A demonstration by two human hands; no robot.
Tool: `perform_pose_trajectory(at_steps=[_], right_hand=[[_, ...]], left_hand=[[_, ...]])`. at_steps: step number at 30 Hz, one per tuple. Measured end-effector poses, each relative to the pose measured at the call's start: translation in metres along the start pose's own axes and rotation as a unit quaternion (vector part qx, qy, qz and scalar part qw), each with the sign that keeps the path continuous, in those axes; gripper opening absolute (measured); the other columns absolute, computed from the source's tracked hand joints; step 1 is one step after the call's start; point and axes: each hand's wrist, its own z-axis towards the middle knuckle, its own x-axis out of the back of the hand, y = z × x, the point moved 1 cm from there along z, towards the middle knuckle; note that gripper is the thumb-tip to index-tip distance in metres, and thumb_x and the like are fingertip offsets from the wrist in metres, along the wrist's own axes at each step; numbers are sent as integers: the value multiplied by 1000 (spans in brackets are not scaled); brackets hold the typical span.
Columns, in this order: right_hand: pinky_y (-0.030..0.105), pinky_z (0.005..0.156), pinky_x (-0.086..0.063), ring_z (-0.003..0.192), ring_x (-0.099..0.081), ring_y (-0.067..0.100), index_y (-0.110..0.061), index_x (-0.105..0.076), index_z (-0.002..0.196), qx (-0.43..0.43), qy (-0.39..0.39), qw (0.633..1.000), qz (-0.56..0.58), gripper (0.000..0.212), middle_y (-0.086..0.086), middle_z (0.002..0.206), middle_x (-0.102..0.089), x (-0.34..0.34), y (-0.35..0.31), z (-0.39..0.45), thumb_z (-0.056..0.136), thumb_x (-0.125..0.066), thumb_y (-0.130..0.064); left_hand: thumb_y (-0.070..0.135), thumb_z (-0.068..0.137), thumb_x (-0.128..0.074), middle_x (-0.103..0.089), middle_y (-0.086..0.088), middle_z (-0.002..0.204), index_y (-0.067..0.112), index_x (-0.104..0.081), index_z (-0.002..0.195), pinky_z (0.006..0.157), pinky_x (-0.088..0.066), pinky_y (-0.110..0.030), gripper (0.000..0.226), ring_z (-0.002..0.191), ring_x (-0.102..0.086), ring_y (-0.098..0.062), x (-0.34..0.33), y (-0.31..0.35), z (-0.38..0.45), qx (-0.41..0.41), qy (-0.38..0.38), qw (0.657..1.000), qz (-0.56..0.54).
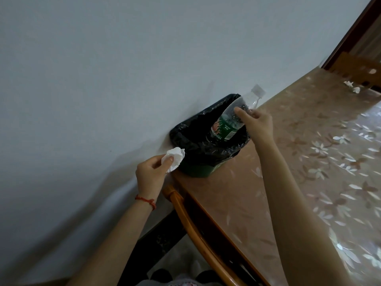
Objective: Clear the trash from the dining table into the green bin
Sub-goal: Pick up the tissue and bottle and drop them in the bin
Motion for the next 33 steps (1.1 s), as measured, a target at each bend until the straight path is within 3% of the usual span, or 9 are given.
perform_pose_trajectory(at_steps=[2, 6, 9, 15, 18, 21, 25, 29, 33], right_hand=[[36, 73, -56, 79, -67, 19, -11, -68, 98, 3, -6, 999, -45, 48, 5, 86, -71, -4, 4, 2, 73, -69, -52], [28, 74, -46, 95, -57, 19, -9, -55, 123, 8, -14, 995, -96, 70, 5, 102, -61, -2, 12, -1, 74, -64, -59], [27, 87, -44, 112, -56, 18, -9, -46, 134, 10, -6, 997, -81, 75, 6, 126, -59, 9, 19, -10, 77, -64, -54], [22, 83, -43, 100, -56, 7, -12, -54, 127, 27, 1, 999, -30, 55, 2, 118, -63, 34, 33, -43, 82, -64, -42], [18, 79, -43, 98, -57, 6, -12, -57, 124, 18, 8, 1000, -18, 49, -1, 111, -63, 46, 44, -59, 83, -63, -39], [14, 77, -43, 101, -60, 8, -14, -60, 120, 7, 10, 1000, -5, 43, -1, 115, -64, 56, 56, -69, 84, -63, -36], [13, 75, -43, 99, -60, 8, -13, -61, 119, -10, 9, 1000, 9, 39, 2, 112, -66, 66, 66, -77, 84, -62, -32], [16, 75, -46, 97, -63, 10, -14, -62, 116, -28, 4, 999, 21, 37, 3, 106, -68, 71, 75, -80, 84, -62, -33], [29, 86, -50, 100, -63, 13, -14, -62, 115, -46, -9, 999, 21, 37, 3, 105, -68, 69, 85, -82, 84, -62, -34]], left_hand=[[16, 79, -68, -67, -3, 69, 6, -73, 88, 53, -44, -7, 14, 55, -57, 9, -1, 0, 0, -1, -2, 1000, 2], [15, 79, -68, -66, -3, 67, 4, -73, 86, 52, -42, -5, 14, 53, -56, 9, -5, 5, 2, -5, -1, 1000, -2], [16, 80, -67, -63, 0, 61, 4, -72, 85, 51, -42, -7, 15, 52, -55, 7, -11, 15, 7, -17, -10, 1000, 0], [19, 77, -69, -63, 6, 63, 7, -73, 87, 52, -43, -8, 16, 54, -57, 7, -38, 52, 29, -58, -57, 997, -13], [21, 75, -71, -61, 13, 58, 10, -74, 81, 50, -40, -6, 13, 49, -54, 9, -61, 69, 46, -55, -89, 994, 10], [20, 76, -70, -59, 7, 54, 11, -73, 74, 47, -37, -5, 10, 48, -53, 4, -87, 83, 60, -46, -134, 989, 39], [19, 76, -68, -59, 5, 47, 8, -67, 57, 56, -46, -15, 21, 47, -53, 0, -113, 84, 71, -27, -178, 981, 76], [20, 76, -68, -71, -8, 75, 8, -72, 73, 80, -56, -38, 13, 77, -67, -19, -119, 72, 73, 3, -200, 978, 55], [25, 81, -66, -70, -6, 102, 7, -69, 101, 87, -49, -23, 27, 94, -62, -13, -110, 77, 63, -14, -175, 983, 48]])
